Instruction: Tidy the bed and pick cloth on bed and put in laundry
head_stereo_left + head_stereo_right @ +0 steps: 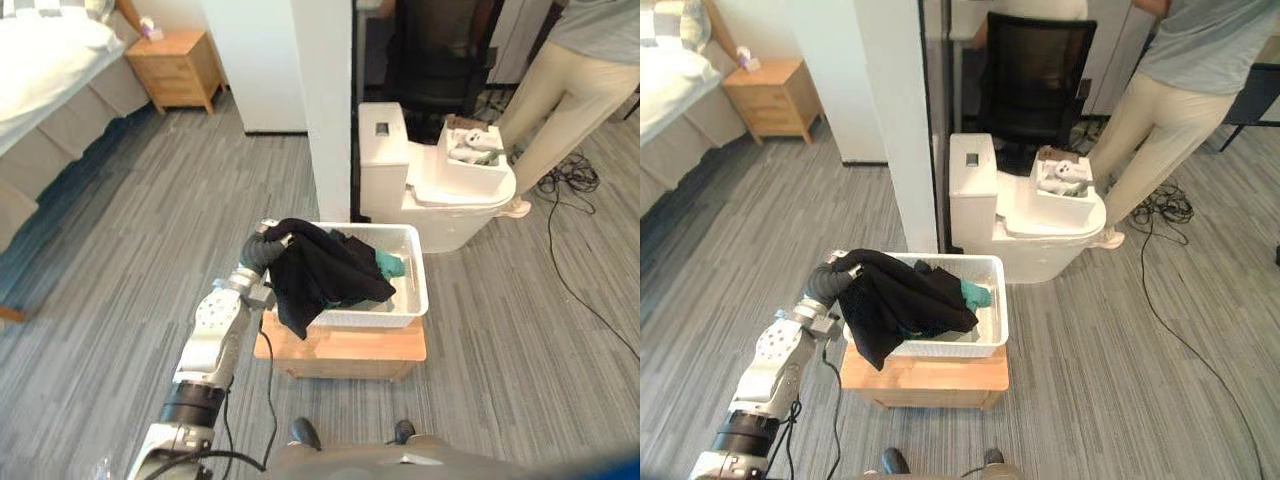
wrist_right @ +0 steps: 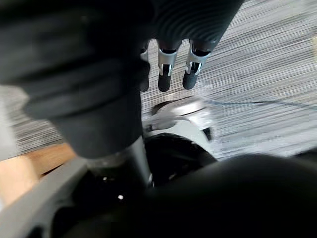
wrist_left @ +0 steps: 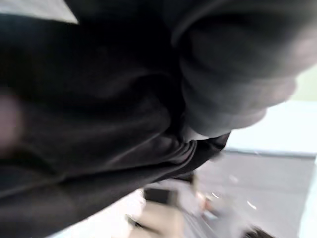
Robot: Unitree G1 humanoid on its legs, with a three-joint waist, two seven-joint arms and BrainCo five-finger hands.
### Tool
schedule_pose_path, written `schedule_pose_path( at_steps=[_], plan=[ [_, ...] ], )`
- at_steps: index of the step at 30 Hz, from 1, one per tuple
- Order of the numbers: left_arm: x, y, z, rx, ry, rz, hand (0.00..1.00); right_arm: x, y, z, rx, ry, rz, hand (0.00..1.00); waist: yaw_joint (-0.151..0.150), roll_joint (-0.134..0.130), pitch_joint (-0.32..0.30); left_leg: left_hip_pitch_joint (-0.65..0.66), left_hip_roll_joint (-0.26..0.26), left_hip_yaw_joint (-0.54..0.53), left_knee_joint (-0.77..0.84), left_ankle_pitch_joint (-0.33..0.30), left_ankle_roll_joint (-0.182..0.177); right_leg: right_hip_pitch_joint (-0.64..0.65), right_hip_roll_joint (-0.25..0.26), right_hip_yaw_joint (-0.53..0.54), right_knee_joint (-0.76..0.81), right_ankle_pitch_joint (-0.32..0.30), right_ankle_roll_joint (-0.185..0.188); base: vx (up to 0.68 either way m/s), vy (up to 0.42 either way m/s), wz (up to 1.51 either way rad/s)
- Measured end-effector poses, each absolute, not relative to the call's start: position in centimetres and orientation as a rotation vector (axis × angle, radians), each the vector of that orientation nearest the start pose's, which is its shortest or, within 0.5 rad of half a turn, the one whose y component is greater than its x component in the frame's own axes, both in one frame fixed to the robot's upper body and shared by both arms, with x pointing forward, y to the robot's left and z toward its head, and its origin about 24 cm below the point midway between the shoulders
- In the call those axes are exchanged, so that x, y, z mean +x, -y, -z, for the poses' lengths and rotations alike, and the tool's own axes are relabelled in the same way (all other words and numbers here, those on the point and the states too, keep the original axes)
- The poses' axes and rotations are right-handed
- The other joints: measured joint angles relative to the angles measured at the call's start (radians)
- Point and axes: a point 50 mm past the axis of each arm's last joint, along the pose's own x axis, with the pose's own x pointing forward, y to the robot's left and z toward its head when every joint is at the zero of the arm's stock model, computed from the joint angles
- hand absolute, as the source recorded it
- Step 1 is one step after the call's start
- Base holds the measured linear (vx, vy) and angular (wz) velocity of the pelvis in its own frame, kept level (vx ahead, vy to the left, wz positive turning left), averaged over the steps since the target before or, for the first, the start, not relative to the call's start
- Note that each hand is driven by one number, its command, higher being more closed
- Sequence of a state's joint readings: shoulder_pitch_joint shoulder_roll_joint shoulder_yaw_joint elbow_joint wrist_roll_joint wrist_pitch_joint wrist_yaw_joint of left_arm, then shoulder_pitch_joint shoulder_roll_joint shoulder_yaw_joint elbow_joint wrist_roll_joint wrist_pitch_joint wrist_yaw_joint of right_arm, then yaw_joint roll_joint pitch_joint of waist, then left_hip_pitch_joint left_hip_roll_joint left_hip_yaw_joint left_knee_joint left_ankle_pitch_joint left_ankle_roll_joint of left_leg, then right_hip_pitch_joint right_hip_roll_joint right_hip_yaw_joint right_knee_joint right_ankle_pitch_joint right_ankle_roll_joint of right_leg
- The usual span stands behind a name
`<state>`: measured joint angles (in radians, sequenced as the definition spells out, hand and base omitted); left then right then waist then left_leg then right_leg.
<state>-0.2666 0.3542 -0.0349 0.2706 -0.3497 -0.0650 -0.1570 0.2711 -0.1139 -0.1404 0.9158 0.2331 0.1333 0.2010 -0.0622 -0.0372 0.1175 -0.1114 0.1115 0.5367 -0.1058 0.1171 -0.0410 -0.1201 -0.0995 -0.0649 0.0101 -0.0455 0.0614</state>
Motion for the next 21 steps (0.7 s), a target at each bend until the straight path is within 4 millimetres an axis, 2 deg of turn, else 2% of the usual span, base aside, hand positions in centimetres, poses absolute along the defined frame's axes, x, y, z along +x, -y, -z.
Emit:
schedule_pose_path(
  at_steps=[2,3,5,8,9,11,14,21],
  plan=[
    [32.6,-22.0,-8.5,0.109,0.050,0.094,1.00,4.8,19.6,16.4,0.369,-1.215,0.193,0.00,-0.008,-0.053,0.057,-0.023,0.000,0.002,0.001,0.017,0.013,-0.013,0.002,0.006,-0.016,0.046,-0.003,-0.02,0.023,-0.12],
    [33.0,-22.2,-8.9,0.126,0.055,0.078,1.00,5.0,19.5,16.4,0.377,-1.210,0.193,0.00,-0.012,-0.062,0.064,-0.032,-0.001,0.002,0.001,0.020,0.018,-0.018,0.002,0.006,-0.020,0.058,0.000,0.02,0.034,-0.08],
    [34.4,-22.4,-10.9,0.172,0.103,0.047,1.00,5.7,19.2,16.4,0.390,-1.194,0.188,0.00,-0.024,-0.076,0.089,-0.058,-0.007,0.006,0.006,0.034,0.040,-0.043,0.002,0.015,-0.028,0.079,0.002,0.03,0.033,-0.08],
    [36.4,-21.8,-15.0,0.239,0.212,0.001,1.00,6.7,19.0,16.2,0.400,-1.160,0.167,0.00,-0.032,-0.075,0.126,-0.085,-0.013,0.024,0.006,0.037,0.044,-0.076,-0.004,0.027,-0.030,0.091,0.008,0.03,0.044,-0.13],
    [36.6,-21.6,-15.7,0.255,0.231,-0.001,1.00,6.9,19.0,16.1,0.403,-1.155,0.165,0.00,-0.032,-0.075,0.131,-0.086,-0.012,0.028,0.006,0.037,0.044,-0.079,-0.004,0.028,-0.030,0.092,0.008,0.02,0.021,-0.13],
    [37.6,-20.5,-18.5,0.298,0.306,0.002,1.00,7.3,19.0,15.9,0.410,-1.129,0.160,0.00,-0.035,-0.070,0.156,-0.092,-0.006,0.030,0.006,0.037,0.044,-0.087,0.001,0.032,-0.028,0.093,0.006,0.01,0.001,-0.08],
    [38.1,-19.5,-21.0,0.344,0.376,0.001,1.00,8.1,19.0,15.6,0.395,-1.101,0.134,0.00,-0.037,-0.060,0.180,-0.112,0.004,0.039,0.003,0.037,0.043,-0.122,0.007,0.039,-0.005,0.087,-0.002,0.00,-0.011,-0.11],
    [38.7,-17.7,-23.8,0.401,0.450,0.029,1.00,9.4,19.1,14.9,0.386,-1.041,0.113,0.00,-0.040,-0.057,0.241,-0.119,0.017,0.075,0.006,0.040,0.040,-0.162,0.017,0.055,0.027,0.083,-0.008,0.01,-0.014,-0.14]
  ],
)
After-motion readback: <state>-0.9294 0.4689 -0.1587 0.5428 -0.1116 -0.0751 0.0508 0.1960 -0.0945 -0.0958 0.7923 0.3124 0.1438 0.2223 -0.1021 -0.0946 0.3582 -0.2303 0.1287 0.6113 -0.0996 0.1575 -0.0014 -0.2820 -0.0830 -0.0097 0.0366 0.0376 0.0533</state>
